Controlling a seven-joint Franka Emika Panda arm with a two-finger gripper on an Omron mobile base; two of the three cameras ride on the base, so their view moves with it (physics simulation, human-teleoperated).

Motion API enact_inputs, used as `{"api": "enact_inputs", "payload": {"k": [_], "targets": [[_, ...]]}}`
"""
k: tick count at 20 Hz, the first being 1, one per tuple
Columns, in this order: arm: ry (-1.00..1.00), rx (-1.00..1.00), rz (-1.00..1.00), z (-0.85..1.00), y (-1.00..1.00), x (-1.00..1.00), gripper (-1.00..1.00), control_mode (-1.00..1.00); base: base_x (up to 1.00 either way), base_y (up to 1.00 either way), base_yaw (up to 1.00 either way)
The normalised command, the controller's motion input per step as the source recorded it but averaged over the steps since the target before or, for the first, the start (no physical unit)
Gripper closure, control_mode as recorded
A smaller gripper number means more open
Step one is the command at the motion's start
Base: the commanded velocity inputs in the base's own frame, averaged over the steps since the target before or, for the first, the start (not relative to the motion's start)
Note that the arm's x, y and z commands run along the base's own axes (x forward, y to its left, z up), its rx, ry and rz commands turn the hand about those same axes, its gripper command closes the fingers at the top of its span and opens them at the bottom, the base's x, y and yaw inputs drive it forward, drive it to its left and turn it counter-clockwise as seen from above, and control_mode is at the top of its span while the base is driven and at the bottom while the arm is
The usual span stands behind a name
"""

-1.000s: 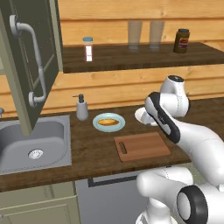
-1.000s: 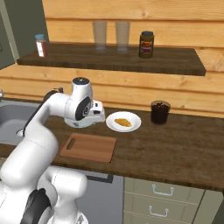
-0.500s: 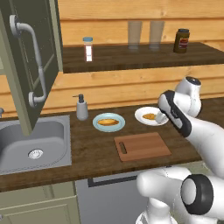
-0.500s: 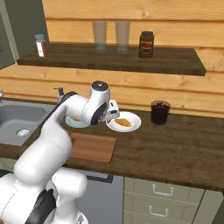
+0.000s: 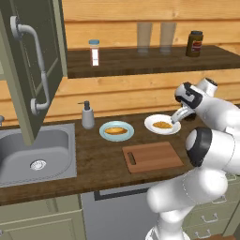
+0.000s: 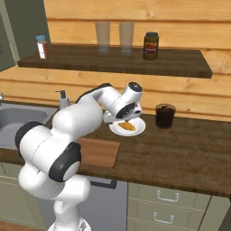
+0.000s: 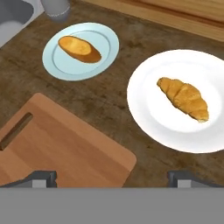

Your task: From the different types of pastries on the counter, select a croissant and place it on the cutting board. Then retrieve a jar of jam from the cabinet and place it alongside the croissant on the cutting board.

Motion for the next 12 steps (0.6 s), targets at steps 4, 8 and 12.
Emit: {"api": "enact_inputs", "payload": {"k": [4, 8, 12], "targets": [[-0.02, 0.00, 0.00, -0.01, -0.01, 0.20, -1.00, -1.00, 0.00, 0.00, 0.00], [-0.10, -0.03, 0.00, -0.01, 0.00, 0.56, -1.00, -1.00, 0.00, 0.00, 0.00], [0.00, 0.00, 0.00, 0.00, 0.00, 0.00, -1.00, -1.00, 0.00, 0.00, 0.00]]}}
